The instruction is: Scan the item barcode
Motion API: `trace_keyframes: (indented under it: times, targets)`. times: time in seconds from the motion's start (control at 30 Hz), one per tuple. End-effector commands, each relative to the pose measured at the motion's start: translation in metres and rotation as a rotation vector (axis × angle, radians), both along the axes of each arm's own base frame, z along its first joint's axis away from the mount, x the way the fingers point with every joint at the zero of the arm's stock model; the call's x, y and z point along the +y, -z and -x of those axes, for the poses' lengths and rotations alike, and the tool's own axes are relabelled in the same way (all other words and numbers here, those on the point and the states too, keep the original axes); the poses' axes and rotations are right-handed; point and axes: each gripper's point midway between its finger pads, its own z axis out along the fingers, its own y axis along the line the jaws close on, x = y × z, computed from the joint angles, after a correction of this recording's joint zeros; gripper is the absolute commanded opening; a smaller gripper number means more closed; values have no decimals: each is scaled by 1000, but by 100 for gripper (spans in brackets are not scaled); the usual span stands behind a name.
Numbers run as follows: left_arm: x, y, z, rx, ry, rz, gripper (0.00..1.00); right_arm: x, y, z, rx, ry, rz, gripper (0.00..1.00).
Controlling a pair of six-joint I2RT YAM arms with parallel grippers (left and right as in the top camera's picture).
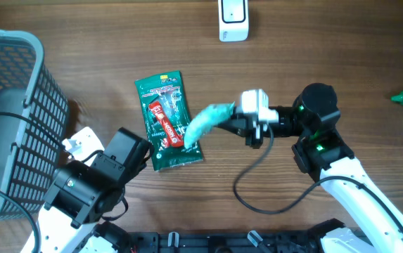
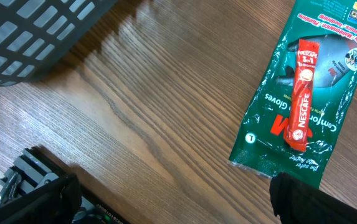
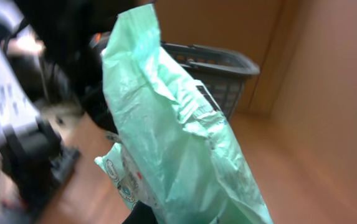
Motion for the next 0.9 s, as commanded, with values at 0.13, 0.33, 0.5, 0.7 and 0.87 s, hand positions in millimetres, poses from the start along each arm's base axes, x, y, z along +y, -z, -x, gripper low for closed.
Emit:
trace_keyframes:
  times: [0.13,0.33,0.5,0.7,0.87]
  targets:
    - [2,-2,-1,-11,-2,-6,100,-49,57,-95,1523,751,-422,18]
    - [2,-2,-1,-11,-2,-6,100,-117,124,-119,1855,1278,-850,4]
    - [2,-2,-1,-11,-2,-6,100,-121,132,-153,1622,1319,-810,11]
    - [2,-2,-1,-11,-2,-6,100,-98,208,-145,1734,1349,-511,57]
    - [2,-2,-1,-11,-2,-6,100,-67,248,-101,1990,1225,-239,41]
